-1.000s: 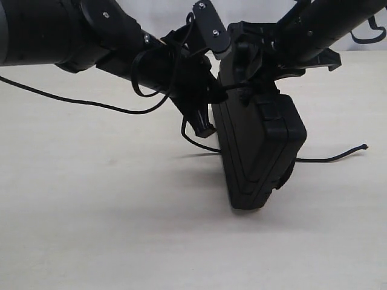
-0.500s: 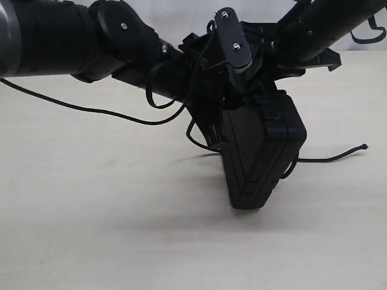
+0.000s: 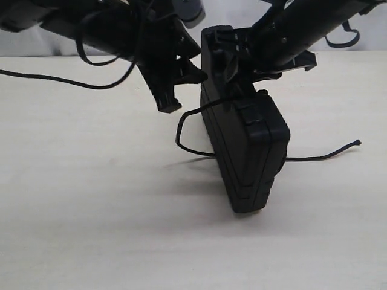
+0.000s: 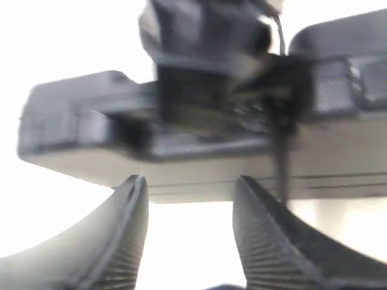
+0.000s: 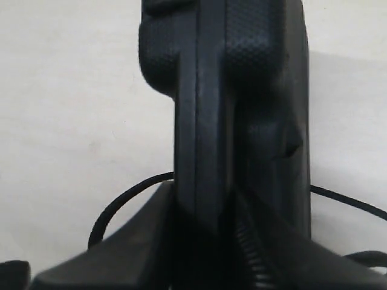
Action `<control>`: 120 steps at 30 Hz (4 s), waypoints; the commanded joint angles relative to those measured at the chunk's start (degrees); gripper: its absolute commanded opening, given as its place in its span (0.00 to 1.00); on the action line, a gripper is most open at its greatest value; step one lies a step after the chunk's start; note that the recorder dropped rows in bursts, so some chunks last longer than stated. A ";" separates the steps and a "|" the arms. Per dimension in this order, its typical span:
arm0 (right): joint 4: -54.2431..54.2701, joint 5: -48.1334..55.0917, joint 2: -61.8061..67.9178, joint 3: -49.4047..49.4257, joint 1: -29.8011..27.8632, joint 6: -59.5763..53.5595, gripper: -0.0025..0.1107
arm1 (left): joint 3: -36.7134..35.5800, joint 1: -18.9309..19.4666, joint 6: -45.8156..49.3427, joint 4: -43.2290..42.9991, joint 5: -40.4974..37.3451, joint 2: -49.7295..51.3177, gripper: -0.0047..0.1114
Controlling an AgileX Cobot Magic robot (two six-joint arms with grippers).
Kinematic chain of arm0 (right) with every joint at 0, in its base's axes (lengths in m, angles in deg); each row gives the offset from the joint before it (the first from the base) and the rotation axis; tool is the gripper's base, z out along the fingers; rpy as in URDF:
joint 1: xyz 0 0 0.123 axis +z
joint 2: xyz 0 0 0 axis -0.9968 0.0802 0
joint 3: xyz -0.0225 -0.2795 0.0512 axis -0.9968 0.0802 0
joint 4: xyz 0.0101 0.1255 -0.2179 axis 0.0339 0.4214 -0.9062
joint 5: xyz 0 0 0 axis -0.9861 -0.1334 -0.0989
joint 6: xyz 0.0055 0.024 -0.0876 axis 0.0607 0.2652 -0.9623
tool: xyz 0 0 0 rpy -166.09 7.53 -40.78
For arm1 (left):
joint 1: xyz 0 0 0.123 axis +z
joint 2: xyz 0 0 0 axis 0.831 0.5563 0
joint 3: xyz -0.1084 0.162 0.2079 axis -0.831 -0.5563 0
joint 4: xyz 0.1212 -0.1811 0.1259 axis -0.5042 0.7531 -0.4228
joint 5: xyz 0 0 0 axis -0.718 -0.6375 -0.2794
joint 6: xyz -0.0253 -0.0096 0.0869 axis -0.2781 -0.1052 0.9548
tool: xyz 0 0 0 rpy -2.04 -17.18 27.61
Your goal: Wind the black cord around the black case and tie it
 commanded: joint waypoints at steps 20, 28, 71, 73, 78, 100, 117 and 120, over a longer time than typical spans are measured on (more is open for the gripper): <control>3.39 -17.95 14.28 6.41 12.48 3.17 0.06 | 0.05 8.31 -6.44 -0.52 -7.28 -4.72 0.41; 3.39 -18.08 14.91 6.41 12.51 1.22 0.33 | 0.05 8.31 -6.69 -0.52 -7.52 -4.72 0.41; -8.23 -2.56 1.00 19.91 -27.05 -5.24 0.48 | 0.05 -0.12 9.12 10.55 -18.94 9.91 0.41; -6.24 -2.66 1.10 19.79 -27.05 -7.00 0.48 | 0.05 -2.04 9.13 10.55 -16.52 12.12 0.41; -5.29 -2.18 1.10 19.43 -26.94 -7.74 0.48 | 0.05 -6.04 9.24 10.31 -9.50 18.21 0.41; -5.17 -3.31 1.10 19.43 -26.94 -7.74 0.48 | 0.05 -6.31 -7.64 10.05 11.06 21.93 0.16; 11.12 -33.11 6.00 36.06 -32.16 -7.64 0.48 | 0.05 -5.03 -12.22 6.86 7.78 4.83 0.19; 18.39 -33.04 8.68 36.17 -33.07 -11.62 0.48 | 0.05 -4.07 -14.03 6.86 8.37 3.91 0.19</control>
